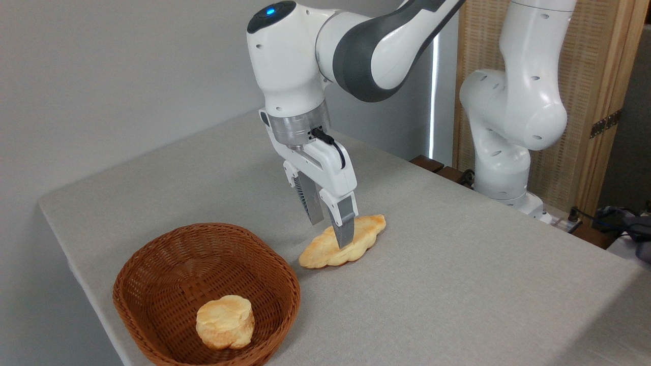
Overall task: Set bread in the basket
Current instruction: 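Move the open gripper over the elongated bread roll and lower onto it, then close the gripper on the middle of the bread roll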
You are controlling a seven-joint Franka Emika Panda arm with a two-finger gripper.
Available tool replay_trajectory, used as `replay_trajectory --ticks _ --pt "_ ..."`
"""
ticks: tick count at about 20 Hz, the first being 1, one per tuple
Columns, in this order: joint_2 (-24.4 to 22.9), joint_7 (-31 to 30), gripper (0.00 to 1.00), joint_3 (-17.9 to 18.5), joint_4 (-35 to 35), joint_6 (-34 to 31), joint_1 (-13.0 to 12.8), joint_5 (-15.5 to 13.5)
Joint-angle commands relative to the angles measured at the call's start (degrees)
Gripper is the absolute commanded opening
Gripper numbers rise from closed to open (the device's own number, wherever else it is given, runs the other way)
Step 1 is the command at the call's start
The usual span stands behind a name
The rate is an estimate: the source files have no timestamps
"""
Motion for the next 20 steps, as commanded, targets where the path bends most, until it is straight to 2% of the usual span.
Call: replay_trajectory --ticks 1,7,10,18,20 --pt "-1.3 0.7 1.00 0.7 -2.4 0.8 -0.8 1.1" --pt "-0.7 0.8 1.00 0.7 -3.1 0.8 -0.8 1.5" --pt "-0.8 0.8 1.00 0.7 -4.0 0.4 -0.8 3.0" --pt "-0.6 0.8 1.00 0.6 -4.8 0.5 -1.1 3.0" --pt "-0.6 0.8 0.84 0.6 -4.7 0.8 -1.1 3.0"
